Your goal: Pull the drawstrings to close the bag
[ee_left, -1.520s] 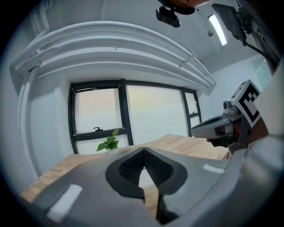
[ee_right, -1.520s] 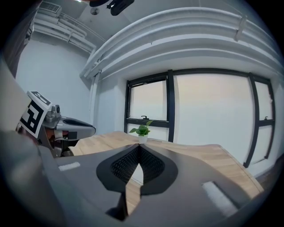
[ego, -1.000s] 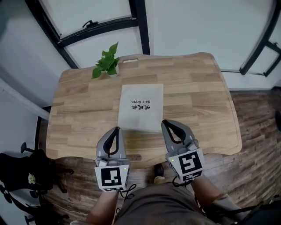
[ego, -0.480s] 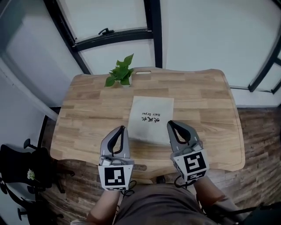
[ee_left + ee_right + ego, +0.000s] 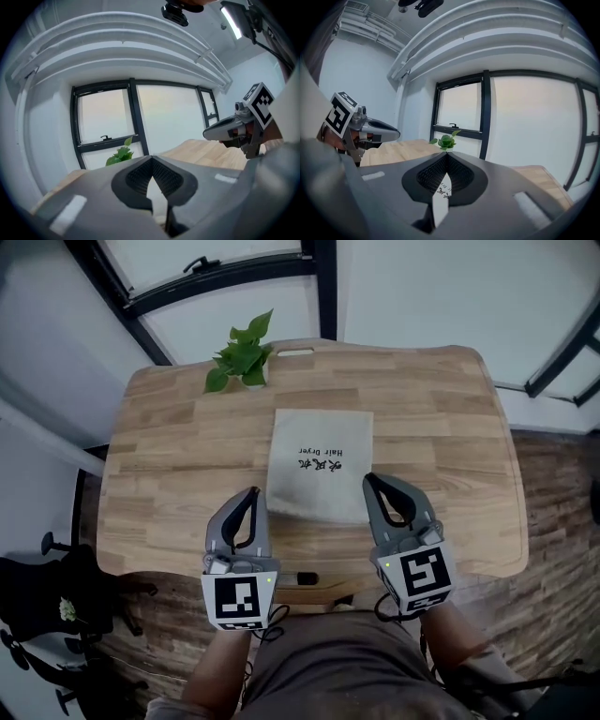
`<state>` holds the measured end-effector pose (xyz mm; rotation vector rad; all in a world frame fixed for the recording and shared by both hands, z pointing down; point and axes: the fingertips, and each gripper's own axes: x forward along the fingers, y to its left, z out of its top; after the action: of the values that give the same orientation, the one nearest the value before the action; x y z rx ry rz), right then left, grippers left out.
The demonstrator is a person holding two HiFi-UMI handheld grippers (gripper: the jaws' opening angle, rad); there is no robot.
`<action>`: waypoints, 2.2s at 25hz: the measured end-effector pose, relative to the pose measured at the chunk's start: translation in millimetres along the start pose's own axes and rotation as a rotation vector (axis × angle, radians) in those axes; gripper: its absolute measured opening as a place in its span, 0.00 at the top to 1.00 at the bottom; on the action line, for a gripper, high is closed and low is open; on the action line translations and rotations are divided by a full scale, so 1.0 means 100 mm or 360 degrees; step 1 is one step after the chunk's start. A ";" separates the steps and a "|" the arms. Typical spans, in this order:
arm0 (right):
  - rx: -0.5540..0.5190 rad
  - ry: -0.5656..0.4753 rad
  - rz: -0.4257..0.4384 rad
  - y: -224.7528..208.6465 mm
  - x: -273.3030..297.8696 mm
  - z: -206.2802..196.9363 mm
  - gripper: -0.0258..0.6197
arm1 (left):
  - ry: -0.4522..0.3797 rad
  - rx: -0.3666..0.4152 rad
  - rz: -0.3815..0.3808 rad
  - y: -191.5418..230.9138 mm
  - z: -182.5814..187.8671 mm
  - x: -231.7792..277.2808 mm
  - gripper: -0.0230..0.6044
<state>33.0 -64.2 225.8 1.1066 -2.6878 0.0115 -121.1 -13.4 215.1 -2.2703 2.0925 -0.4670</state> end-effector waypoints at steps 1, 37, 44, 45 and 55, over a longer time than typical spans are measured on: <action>0.0005 0.0002 -0.0007 0.00 0.03 -0.04 0.91 | 0.0031 -0.0013 -0.0015 0.01 -0.09 0.03 0.96; 0.0304 0.0499 0.0003 0.38 0.33 -1.63 0.91 | 0.0795 0.0012 -0.0670 -0.06 -2.49 0.34 0.73; 0.0355 0.0488 -0.0043 0.40 0.35 -1.64 0.91 | 0.0847 0.0076 -0.0699 -0.04 -2.55 0.40 0.76; 0.0371 0.0482 -0.0056 0.40 0.35 -1.63 0.91 | 0.0847 0.0078 -0.0706 -0.05 -2.54 0.40 0.76; 0.0358 0.0508 -0.0051 0.42 0.36 -1.72 0.91 | 0.0827 0.0203 -0.0758 -0.08 -2.56 0.39 0.87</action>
<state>15.5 -42.5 404.0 1.1011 -2.4241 0.4553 -169.6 -2.8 469.1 -2.7822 1.5720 -1.2855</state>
